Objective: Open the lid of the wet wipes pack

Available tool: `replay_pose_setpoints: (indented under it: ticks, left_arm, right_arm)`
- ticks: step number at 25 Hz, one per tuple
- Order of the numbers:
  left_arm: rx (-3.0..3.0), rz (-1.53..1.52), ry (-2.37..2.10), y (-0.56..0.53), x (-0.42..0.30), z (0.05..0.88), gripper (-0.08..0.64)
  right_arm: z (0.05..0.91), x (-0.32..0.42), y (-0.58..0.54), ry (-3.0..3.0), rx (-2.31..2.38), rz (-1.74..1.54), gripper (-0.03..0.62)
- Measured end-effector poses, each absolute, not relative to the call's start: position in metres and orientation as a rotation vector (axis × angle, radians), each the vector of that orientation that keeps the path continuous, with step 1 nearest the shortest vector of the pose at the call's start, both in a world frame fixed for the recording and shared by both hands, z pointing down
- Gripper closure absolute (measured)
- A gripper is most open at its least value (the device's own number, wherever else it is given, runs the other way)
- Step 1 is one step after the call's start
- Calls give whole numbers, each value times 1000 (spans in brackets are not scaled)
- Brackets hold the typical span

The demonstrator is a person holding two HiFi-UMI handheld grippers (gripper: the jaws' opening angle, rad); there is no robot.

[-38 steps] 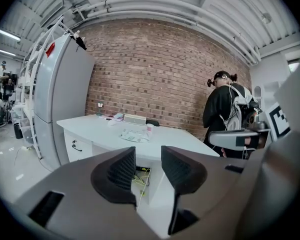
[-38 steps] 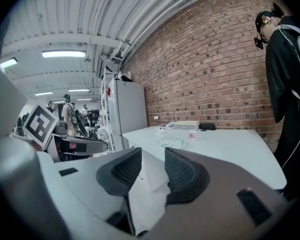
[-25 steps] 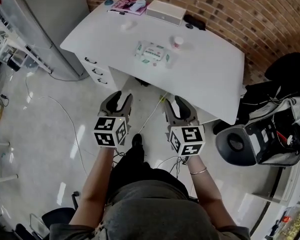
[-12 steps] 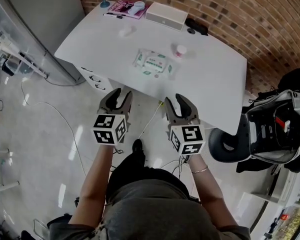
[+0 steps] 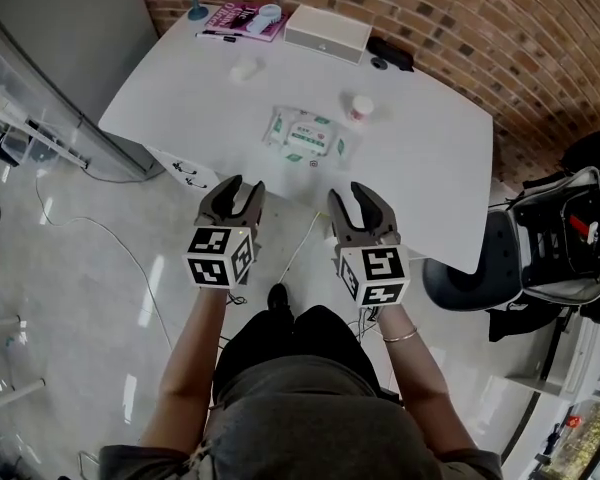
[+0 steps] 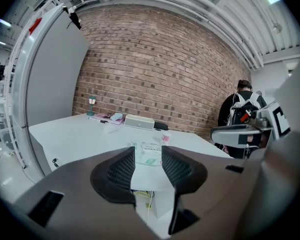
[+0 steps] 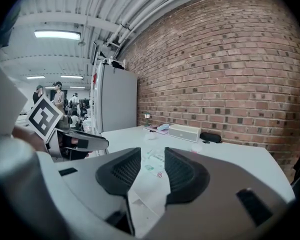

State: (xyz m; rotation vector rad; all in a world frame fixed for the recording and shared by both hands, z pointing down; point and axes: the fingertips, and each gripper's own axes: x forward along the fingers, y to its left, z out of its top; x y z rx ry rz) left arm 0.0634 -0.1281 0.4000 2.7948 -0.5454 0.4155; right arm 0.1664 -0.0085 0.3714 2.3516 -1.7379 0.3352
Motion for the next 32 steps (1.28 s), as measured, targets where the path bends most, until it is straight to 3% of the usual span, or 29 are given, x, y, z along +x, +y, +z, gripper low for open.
replay_pose_setpoints:
  ticks: [32]
  left_arm:
    - [2686, 495, -728, -172, 127, 437, 403]
  right_arm:
    - [405, 228, -106, -1916, 1898, 262, 437]
